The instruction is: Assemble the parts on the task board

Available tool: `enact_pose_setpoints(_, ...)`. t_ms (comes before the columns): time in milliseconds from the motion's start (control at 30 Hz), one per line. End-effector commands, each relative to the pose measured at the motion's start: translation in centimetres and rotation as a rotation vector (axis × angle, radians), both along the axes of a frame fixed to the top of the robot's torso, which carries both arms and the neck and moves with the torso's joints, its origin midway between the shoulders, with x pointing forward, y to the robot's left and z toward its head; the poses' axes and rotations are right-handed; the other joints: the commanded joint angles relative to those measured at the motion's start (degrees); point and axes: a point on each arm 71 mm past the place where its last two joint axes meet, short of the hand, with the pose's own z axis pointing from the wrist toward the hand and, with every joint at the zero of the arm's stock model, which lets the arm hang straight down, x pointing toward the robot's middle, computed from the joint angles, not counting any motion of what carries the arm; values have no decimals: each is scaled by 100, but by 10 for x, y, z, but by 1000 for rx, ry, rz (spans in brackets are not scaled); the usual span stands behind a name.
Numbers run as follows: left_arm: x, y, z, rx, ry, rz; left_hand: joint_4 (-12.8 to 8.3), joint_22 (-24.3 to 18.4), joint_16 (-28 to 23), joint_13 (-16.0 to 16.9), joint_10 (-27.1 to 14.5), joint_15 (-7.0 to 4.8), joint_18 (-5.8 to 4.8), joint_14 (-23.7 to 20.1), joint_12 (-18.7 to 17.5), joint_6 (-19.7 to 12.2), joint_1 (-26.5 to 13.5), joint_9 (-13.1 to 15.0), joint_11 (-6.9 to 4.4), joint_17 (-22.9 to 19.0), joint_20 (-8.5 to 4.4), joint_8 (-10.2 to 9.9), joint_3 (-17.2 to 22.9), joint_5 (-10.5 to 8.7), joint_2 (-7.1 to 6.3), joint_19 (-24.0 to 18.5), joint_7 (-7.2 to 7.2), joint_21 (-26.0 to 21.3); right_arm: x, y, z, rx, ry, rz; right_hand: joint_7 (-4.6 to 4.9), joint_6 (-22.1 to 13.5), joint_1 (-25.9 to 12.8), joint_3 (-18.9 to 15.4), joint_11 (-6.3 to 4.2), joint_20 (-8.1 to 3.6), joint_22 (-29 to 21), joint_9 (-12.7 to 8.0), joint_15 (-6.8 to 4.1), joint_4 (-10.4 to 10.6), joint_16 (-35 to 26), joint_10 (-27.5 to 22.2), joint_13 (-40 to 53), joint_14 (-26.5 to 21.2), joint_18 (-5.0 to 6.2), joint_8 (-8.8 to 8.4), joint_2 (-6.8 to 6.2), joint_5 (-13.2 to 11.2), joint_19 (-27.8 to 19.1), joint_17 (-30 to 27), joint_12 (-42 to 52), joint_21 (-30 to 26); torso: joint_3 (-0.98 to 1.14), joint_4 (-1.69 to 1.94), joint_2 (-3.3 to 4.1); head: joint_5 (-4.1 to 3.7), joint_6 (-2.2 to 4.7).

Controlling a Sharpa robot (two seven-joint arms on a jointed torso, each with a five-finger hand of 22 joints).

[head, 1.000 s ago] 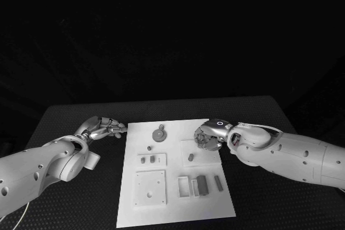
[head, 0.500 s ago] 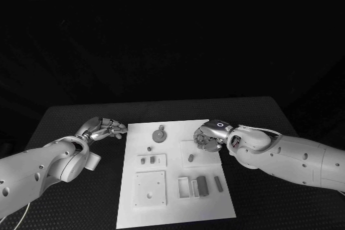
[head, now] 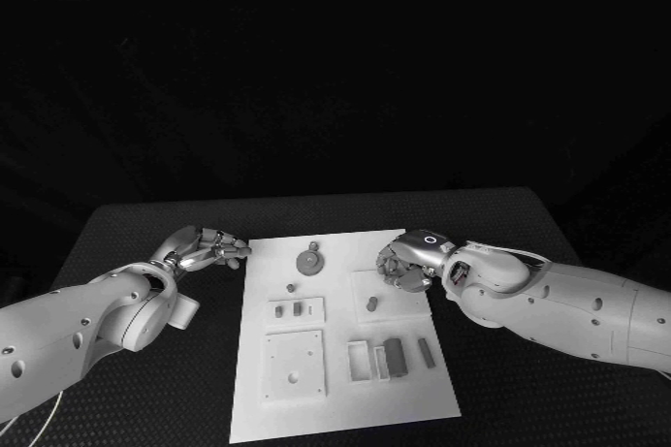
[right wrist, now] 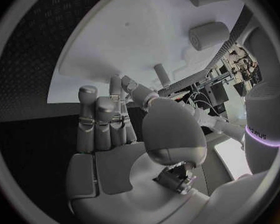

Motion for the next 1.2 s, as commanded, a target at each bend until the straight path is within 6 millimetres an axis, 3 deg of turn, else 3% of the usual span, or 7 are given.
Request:
enact_pose_setpoints(33,0,-2,0,-11,3,-12,7,-7,-27,-11,21,12,12,44,-27,-43,-8,-6,9,7,15,17,-36,-22,50,39,-11,23,2,0,6,7,-25,-15,7,45,25,33,12,-22,124,3,-37,-3,-40,49,10,-10,393,13,-28,28,34,6,8,36,-3,4,0,4,6)
enact_pose_setpoints(700,0,0,0,-10,7,-12,11,-28,-47,-25,14,12,9,51,-27,-55,-23,-10,14,29,14,17,-50,-22,56,43,-7,24,5,-5,1,5,61,-40,1,68,-30,19,7,-14,116,11,-42,7,-76,73,40,-20,393,2,-49,27,7,11,-22,27,0,-6,2,15,4)
enact_pose_setpoints(900,0,0,0,-9,8,-12,10,-33,-51,-28,11,11,9,52,-28,-58,-24,-11,15,34,13,17,-53,-22,56,43,-6,24,5,-8,1,15,76,-44,114,-271,-240,-24,106,10,99,-38,53,78,-122,-101,-4,-50,393,-198,-432,26,-25,18,-200,-14,-2,-9,2,17,1)
enact_pose_setpoints(1000,0,1,0,-9,9,-11,9,-36,-53,-30,10,11,9,52,-28,-59,-24,-11,15,36,13,17,-54,-22,55,43,-5,23,5,-11,1,12,74,-51,195,-403,-340,-13,211,10,89,-58,154,136,-151,-371,-87,-106,393,-277,-595,24,-80,31,-416,-68,2,-6,1,14,0)
enact_pose_setpoints(1033,0,1,0,-9,9,-11,9,-36,-54,-30,9,11,8,53,-28,-59,-24,-11,16,37,13,17,-55,-22,55,43,-5,23,5,-11,1,7,73,-51,214,-421,-363,-5,259,19,83,-58,202,154,-174,-515,-133,-155,393,-287,-637,24,-121,33,-519,-100,2,-6,1,14,0)
enact_pose_setpoints(1067,0,1,0,-9,9,-11,9,-38,-55,-31,8,11,8,53,-29,-60,-24,-11,16,38,13,17,-55,-22,55,43,-5,23,5,-12,1,5,71,-51,238,-459,-383,17,375,53,67,-64,315,170,-233,-818,-234,-272,393,-309,-710,25,-220,29,-722,-173,1,-5,2,14,0)
enact_pose_setpoints(1200,0,1,0,-8,9,-11,7,-40,-58,-34,4,11,8,54,-30,-62,-23,-12,17,41,12,17,-56,-22,54,44,-5,23,4,-14,1,1,73,-47,285,-559,-391,79,584,147,41,-89,513,251,-367,-1203,-435,-469,390,-366,-899,23,-385,-31,-1023,-307,0,-4,3,8,-12)
